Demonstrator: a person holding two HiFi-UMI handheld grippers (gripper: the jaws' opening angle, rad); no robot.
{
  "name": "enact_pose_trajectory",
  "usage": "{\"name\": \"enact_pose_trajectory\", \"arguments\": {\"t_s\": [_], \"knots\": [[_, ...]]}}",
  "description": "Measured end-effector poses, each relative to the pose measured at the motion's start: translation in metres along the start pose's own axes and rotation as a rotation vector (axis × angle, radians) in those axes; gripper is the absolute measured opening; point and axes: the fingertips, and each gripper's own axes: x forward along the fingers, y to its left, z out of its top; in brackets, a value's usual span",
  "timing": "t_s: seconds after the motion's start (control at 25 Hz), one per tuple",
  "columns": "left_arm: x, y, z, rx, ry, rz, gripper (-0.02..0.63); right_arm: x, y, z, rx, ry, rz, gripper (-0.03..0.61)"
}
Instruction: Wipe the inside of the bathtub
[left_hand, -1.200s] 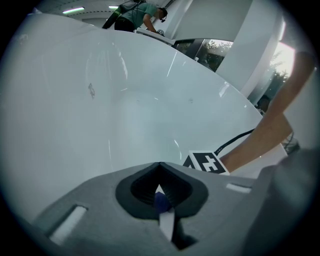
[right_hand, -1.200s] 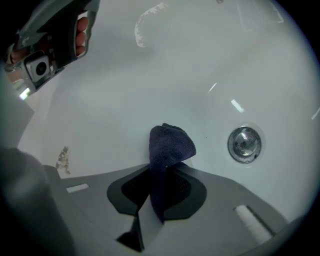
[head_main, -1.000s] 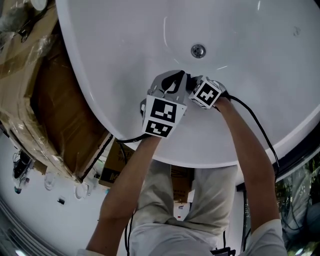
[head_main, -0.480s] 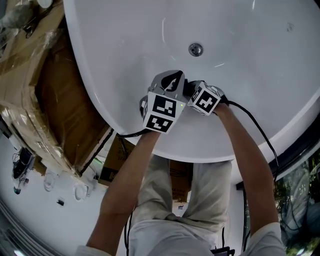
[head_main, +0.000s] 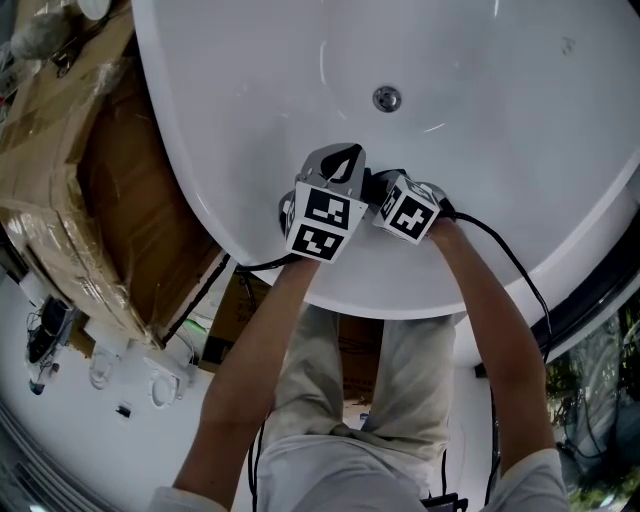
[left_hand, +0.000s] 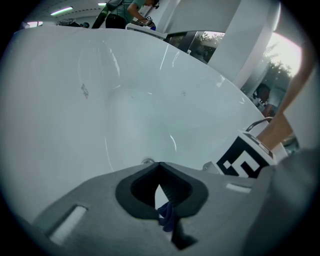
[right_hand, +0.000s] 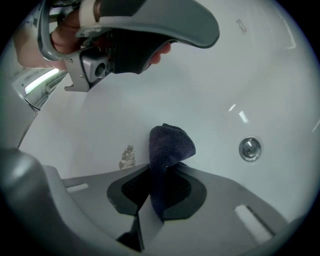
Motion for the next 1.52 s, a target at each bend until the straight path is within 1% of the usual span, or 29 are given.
{"name": "enact_pose_trajectory", "arguments": {"t_s": [0.36, 0.6, 0.84, 1.2, 1.36, 1.52], "knots": [[-0.006, 0.001, -0.007, -0.005, -0.003, 0.004, -0.004, -0.014, 0.028, 0.003, -0.043, -0.009, 0.027, 0.051], [-0.011, 0.0, -0.003, -0.004, -0.016, 0.006, -0.005, -0.024, 0.045, 0.005, -0.075, -0.009, 0.058, 0.051], [-0.013, -0.001, -0.002, -0.003, -0.02, 0.007, -0.005, -0.038, 0.075, 0.01, -0.117, -0.039, 0.115, 0.048], [-0.012, -0.002, -0.006, -0.003, -0.016, 0.011, -0.003, -0.053, 0.101, 0.014, -0.18, -0.059, 0.174, 0.051], [-0.011, -0.004, -0.003, -0.001, -0.015, 0.009, -0.005, -0.061, 0.113, 0.013, -0.184, -0.069, 0.205, 0.051], [-0.008, -0.004, 0.004, -0.001, -0.024, 0.013, -0.005, -0.07, 0.126, 0.015, -0.181, -0.086, 0.26, 0.051]]}}
